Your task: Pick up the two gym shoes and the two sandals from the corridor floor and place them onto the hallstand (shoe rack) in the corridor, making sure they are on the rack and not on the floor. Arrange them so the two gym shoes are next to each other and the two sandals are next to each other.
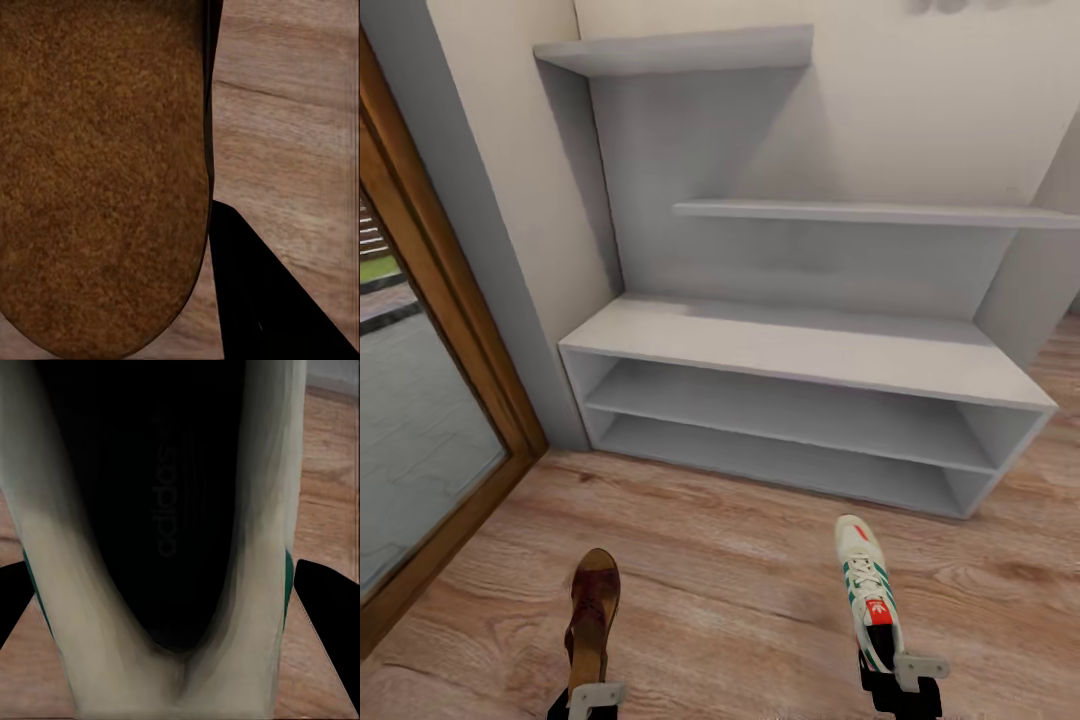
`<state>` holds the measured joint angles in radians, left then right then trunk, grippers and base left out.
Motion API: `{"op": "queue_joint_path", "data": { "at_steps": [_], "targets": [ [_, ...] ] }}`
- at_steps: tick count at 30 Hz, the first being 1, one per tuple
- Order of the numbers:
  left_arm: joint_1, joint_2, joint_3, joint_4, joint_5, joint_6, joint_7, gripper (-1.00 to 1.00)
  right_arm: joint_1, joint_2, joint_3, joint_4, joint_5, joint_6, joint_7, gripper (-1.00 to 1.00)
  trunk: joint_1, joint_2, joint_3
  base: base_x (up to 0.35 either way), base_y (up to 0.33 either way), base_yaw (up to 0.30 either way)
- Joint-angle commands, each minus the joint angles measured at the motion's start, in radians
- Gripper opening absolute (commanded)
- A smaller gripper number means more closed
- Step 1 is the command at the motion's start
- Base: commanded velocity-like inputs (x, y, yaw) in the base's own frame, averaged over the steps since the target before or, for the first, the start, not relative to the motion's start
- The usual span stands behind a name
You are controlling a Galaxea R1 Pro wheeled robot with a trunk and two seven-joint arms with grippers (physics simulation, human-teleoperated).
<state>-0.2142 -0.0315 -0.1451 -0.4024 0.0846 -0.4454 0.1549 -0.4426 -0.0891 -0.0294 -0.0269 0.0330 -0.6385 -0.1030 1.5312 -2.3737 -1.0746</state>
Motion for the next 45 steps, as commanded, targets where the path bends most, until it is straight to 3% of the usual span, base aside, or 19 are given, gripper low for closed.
{"op": "queue_joint_path", "data": {
  "at_steps": [1,26,45],
  "targets": [
    [-0.001,0.001,-0.008,0.0,0.005,-0.003,0.006,-1.0,-0.001,0.0,-0.003,0.001,0.004,-0.003,-0.003,-1.0,0.0,0.0,-0.001,0.0,0.0,-0.287],
    [-0.001,0.001,-0.008,0.0,0.005,-0.003,0.006,-1.0,-0.001,0.0,-0.003,0.001,0.004,-0.003,-0.003,-1.0,0.0,0.0,-0.001,0.0,0.0,-0.279],
    [-0.001,0.001,-0.007,-0.001,0.004,0.0,0.007,-1.0,-0.001,-0.001,-0.002,0.0,0.004,-0.003,-0.002,-1.0,0.0,0.0,-0.001,0.0,0.0,-0.019]
  ]
}}
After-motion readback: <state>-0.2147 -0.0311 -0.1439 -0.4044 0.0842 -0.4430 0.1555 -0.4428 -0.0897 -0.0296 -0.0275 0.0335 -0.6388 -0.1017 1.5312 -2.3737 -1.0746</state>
